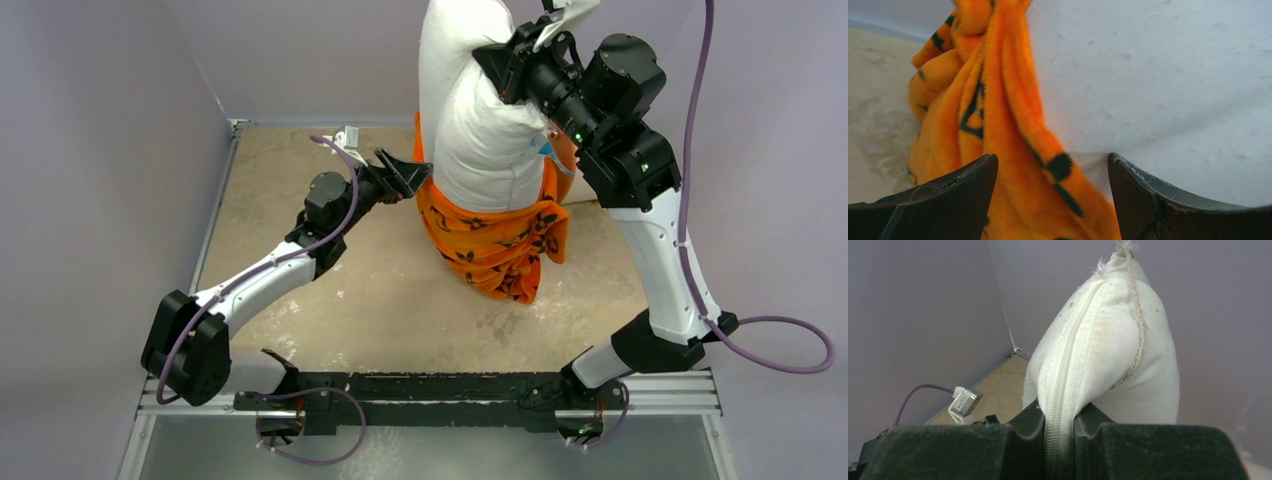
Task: Remove the pillowcase from the pillow
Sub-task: Remove the pillow from the pillowcase.
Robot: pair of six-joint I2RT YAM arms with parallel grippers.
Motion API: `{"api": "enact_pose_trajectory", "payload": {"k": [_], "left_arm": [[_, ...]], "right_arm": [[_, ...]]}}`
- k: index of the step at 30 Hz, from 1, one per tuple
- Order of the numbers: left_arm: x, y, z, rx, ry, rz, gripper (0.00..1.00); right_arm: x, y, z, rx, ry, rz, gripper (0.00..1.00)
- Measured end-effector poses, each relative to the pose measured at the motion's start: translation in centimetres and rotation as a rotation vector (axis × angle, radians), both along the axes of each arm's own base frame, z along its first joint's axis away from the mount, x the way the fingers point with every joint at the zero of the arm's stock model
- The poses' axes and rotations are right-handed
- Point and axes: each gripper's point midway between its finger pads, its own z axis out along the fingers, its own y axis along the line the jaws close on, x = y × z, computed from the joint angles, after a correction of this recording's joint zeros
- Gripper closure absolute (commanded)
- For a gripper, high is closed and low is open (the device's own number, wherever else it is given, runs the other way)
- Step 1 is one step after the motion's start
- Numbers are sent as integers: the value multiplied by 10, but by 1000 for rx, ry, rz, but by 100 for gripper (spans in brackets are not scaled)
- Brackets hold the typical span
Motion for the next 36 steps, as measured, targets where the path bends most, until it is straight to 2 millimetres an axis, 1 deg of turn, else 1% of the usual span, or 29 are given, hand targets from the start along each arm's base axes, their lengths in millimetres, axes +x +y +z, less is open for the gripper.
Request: {"api": "enact_pose_trajectory", "payload": {"k": [3,7,8,9,10,11,12,13,14,15,17,18,21,23,27,31,34,36], "left_arm": [[0,8,-20,44,63,37,19],[2,9,-57,103,161,64,19],[3,7,-66,116,180,63,20],[4,4,-75,127,199,60,25],[5,2,-83,135,215,57,34],[5,-2,-92,143,234,52,49],[6,-6,-101,147,256,46,69],[7,-10,-110,145,277,42,84],[9,-15,-122,143,305,37,95],[11,-21,-135,139,331,32,100],[14,-30,-162,135,387,29,100],[15,-31,-173,126,409,33,100],[15,-28,-208,98,486,67,100],[15,-25,-223,83,522,91,100],[18,-22,-240,79,558,141,100],[26,-22,-255,102,571,189,100],[28,-19,-272,121,593,223,100],[26,-16,-283,125,611,242,100]], "right_arm": [[-1,0,1,-1,-5,1,100],[-2,-1,0,-4,-6,0,100],[-1,-1,-1,-6,-6,0,100],[-2,-1,-2,-8,-5,-1,100],[-2,-2,-2,-10,-4,-2,100],[-2,-2,-2,-11,-4,-3,100],[-2,-2,-2,-12,-5,-4,100],[-2,-2,-2,-12,-5,-4,100],[-2,-2,-3,-14,-3,-4,100],[-2,-2,-4,-16,0,-3,100],[-2,-2,-6,-20,7,-2,100],[-3,-2,-7,-21,9,-1,100],[-5,0,-5,-17,7,9,100],[-9,2,-2,-13,12,29,100],[-23,11,11,5,37,110,100],[-38,18,7,31,85,190,100],[-50,16,8,47,101,219,100],[-62,12,6,47,122,234,100]]}}
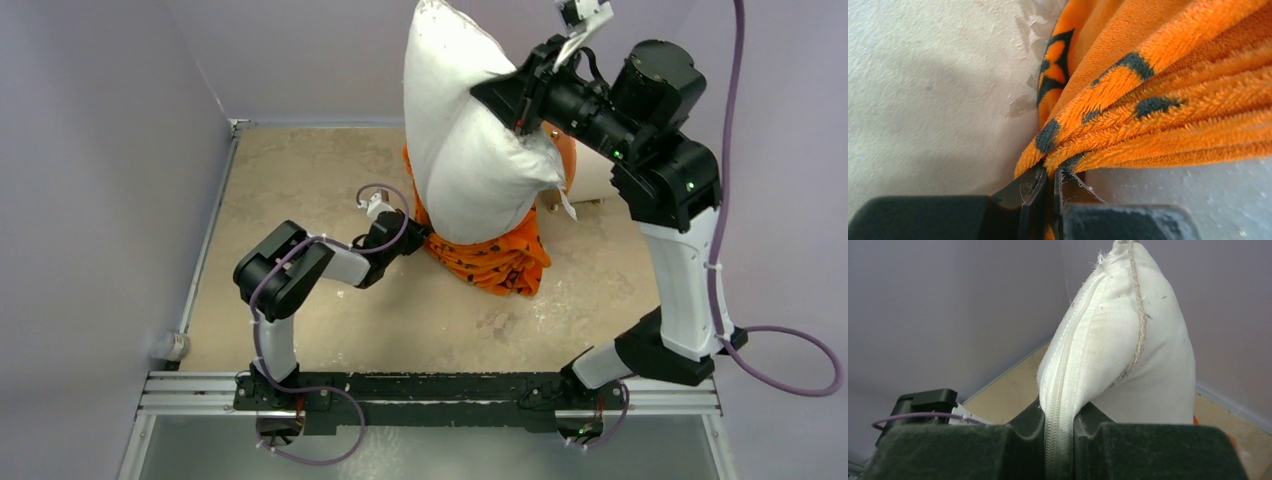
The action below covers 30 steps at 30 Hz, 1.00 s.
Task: Remove the pillowcase from the pillow
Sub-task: Remove the pillow from the pillowcase.
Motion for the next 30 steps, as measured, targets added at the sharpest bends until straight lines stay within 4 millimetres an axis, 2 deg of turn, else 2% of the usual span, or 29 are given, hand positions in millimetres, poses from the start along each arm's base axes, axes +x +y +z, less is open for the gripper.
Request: {"api": "enact_pose_trajectory", "payload": {"k": [3,6,9,13,16,19,22,25,26,28,30], "left_arm": [[-6,4,-3,7,9,8,100],[-14,8,14,11,-8,-1,97],[-25,17,49,47,-51,-31,81],[-36,30,92,124,-111,-78,44],[-42,44,121,193,-151,-92,31],[-39,65,153,218,-199,-91,30],[-18,102,193,152,-271,-70,29],[1,138,217,111,-337,-51,29],[6,144,223,105,-353,-55,29],[13,142,232,87,-387,-102,29],[22,128,239,60,-419,-169,29]], "right_arm": [[-19,-12,-7,-17,36,4,100],[-34,-22,-2,-4,17,2,100],[-47,-31,5,28,-30,3,100],[-61,-40,16,72,-102,2,100],[-64,-42,21,84,-143,1,100],[-58,-39,18,72,-164,0,100],[-45,-28,2,31,-146,12,100],[-30,-13,-19,-14,-119,38,100],[-26,-9,-22,-21,-116,48,100],[-22,-2,-25,-26,-126,74,100],[-24,1,-24,-27,-138,102,100]]}}
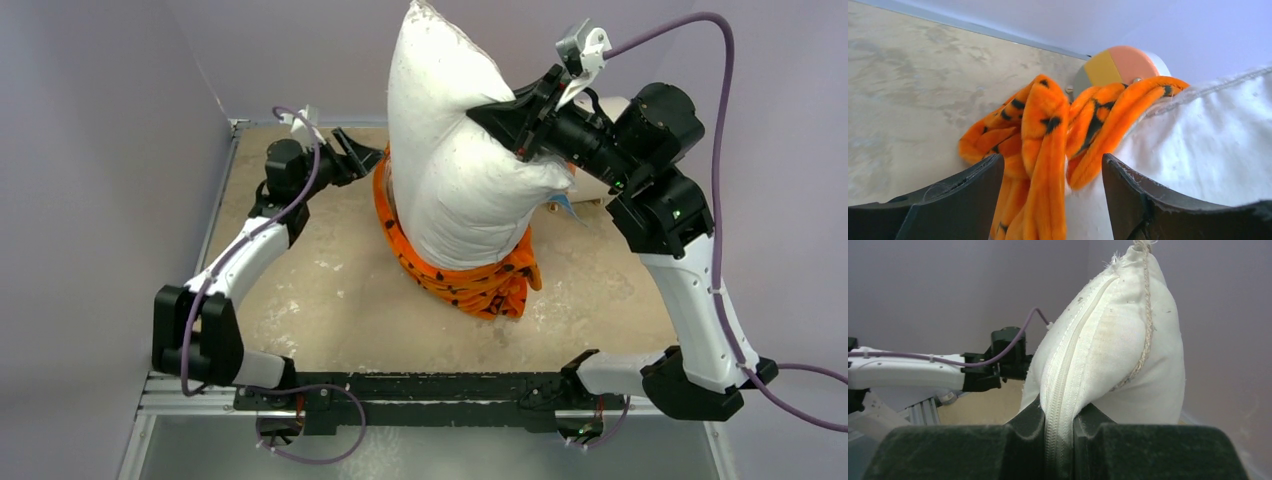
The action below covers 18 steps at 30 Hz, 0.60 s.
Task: Remove the pillowcase from the pillow
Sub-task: Remove the pillow from the pillowcase.
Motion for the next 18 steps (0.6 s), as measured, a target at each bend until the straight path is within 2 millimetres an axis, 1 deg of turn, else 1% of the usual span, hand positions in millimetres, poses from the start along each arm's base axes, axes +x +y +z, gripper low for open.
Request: {"api": "enact_pose_trajectory", "payload": {"k": [1,4,7,9,10,12,13,14,16,18], "left_arm": [[5,-7,2,-8,-13,-35,28],[25,-24,-5,-35,-14,-103,27],[45,-36,-16,-50,-2,-142,25],[57,-48,-24,-57,9,-178,25],[61,-57,-27,-56,14,-200,38],[63,-78,-34,-45,21,-248,82],[62,-89,-37,-36,31,-269,92],[58,-100,-40,-18,32,-294,99],[51,-114,-43,15,23,-328,100],[48,-118,-46,40,19,-332,100]], "right_arm": [[-2,1,0,-4,-4,15,100],[-8,2,0,-11,-14,58,100],[-12,4,0,-18,-17,90,100],[-15,5,-1,-22,-19,113,100],[-16,6,-2,-23,-20,123,100],[-16,8,-3,-25,-23,136,100],[-17,8,-3,-25,-25,142,100],[-17,8,-3,-26,-26,145,100],[-15,7,-4,-25,-26,146,100],[-16,6,-4,-24,-27,147,100]]}}
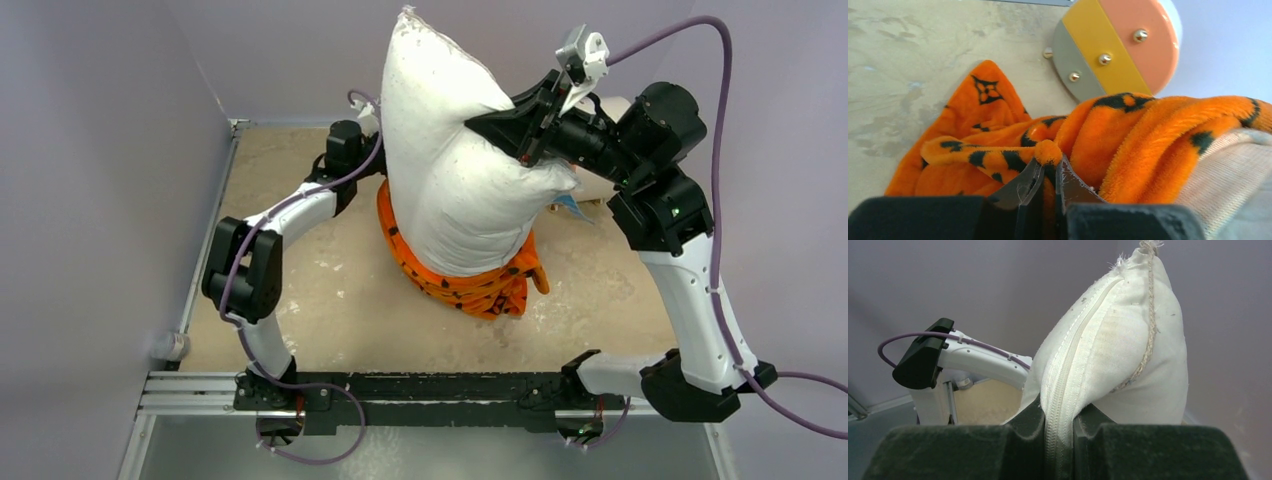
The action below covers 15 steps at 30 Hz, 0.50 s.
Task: Remove the pillowcase from the pillow
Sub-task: Remove the pillow from the pillowcase.
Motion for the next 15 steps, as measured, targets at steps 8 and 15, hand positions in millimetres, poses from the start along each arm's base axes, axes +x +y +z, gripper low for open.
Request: {"api": "enact_pose_trajectory", "payload": {"k": [8,15], "left_arm": [[27,48,-43,156,94,227,100],[81,70,-116,276,211,387,100]], "right_arm": [[-6,-2,-2,2,-7,13,100],[-8,-2,-4,-3,0,28,100]]}}
